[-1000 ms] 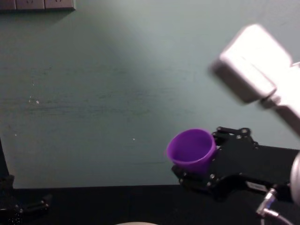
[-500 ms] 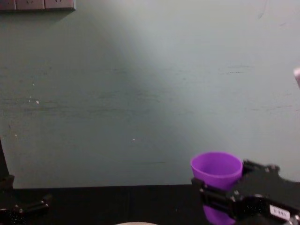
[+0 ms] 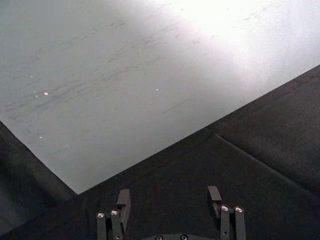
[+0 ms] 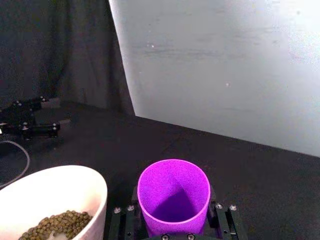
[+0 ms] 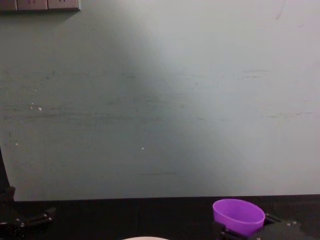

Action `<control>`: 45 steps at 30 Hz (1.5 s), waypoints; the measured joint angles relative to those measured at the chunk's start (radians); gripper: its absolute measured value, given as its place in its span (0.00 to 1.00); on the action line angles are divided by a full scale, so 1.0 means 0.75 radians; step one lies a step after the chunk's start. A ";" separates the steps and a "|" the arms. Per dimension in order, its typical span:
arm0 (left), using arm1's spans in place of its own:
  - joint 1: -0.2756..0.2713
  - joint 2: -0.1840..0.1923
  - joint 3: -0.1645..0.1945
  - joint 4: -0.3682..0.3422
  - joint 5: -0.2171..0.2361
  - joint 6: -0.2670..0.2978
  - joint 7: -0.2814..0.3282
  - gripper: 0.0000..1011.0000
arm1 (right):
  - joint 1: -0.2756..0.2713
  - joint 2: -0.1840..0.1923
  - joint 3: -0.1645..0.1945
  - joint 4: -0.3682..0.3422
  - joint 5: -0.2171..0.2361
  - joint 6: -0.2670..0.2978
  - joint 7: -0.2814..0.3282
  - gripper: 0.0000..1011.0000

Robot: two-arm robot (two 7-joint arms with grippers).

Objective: Pick up the cup and pour the mung beans from the cup into the bowl.

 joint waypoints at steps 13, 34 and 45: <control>0.000 0.000 0.000 0.000 0.000 0.000 0.000 0.99 | 0.041 0.021 -0.036 0.107 0.073 -0.061 0.035 0.72; 0.000 0.000 0.000 0.000 0.000 0.000 0.000 0.99 | 0.056 0.065 -0.102 0.120 0.127 -0.128 0.013 0.95; 0.000 0.000 0.000 0.000 0.000 0.000 0.000 0.99 | 0.027 0.099 -0.125 0.008 0.136 -0.166 -0.035 0.99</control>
